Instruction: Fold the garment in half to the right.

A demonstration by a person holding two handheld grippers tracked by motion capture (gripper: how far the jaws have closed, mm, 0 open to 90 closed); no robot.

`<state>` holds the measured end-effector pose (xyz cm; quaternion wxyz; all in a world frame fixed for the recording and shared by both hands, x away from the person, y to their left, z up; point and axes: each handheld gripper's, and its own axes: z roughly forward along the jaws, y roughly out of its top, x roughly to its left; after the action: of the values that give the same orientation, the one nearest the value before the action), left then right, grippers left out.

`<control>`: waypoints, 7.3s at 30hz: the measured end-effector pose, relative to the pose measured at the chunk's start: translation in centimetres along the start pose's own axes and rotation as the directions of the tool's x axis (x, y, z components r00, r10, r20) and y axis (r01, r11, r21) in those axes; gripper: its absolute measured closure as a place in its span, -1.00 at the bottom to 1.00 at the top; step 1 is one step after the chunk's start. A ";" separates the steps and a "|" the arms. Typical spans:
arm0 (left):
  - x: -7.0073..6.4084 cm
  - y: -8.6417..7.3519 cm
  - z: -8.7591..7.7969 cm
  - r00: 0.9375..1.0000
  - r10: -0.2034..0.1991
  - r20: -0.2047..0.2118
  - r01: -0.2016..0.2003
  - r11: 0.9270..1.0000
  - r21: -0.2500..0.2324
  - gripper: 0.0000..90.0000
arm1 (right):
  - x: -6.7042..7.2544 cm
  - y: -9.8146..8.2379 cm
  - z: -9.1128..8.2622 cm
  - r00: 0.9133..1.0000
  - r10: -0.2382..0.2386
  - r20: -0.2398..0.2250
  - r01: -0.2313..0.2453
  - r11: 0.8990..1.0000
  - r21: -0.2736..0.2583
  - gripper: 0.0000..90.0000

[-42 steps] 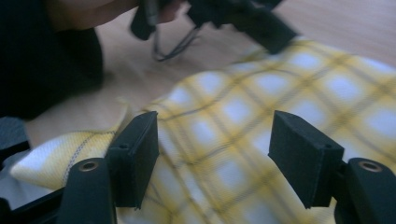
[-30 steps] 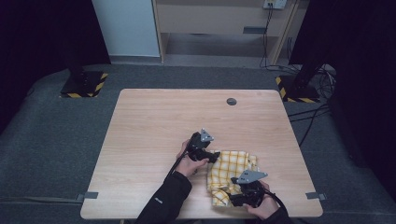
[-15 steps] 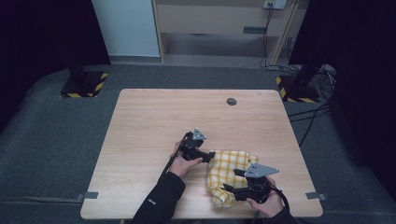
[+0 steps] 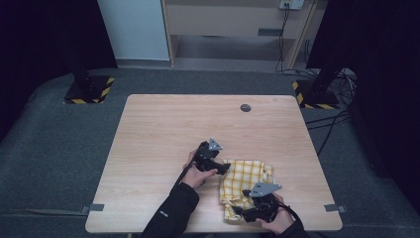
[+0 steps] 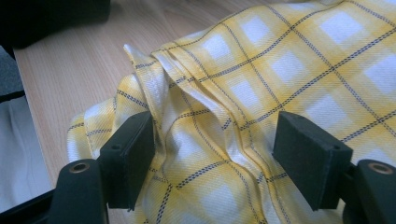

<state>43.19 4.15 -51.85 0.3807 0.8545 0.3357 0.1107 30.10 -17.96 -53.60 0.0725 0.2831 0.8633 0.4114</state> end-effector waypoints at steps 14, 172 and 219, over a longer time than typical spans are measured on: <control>0.1 0.2 0.3 0.999 -0.033 -0.010 0.033 0.999 -0.005 -0.58 | -2.3 -1.0 -1.7 0.998 0.059 0.037 -0.059 0.998 -0.012 -0.34; 2.0 -11.0 -13.2 0.936 -0.246 -0.253 0.219 0.967 -0.130 -0.84 | -2.5 3.0 -3.8 0.976 0.012 0.219 -0.056 0.979 0.194 -0.93; 4.4 -14.0 -13.9 0.901 -0.289 -0.324 0.282 0.957 -0.071 -0.85 | -2.6 -0.4 -3.3 0.979 0.029 0.201 -0.107 0.916 0.387 -0.97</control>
<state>33.46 21.88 -52.78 0.3408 0.7609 0.5149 0.1993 30.88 -21.81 -52.06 0.0821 0.3600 0.9072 0.2015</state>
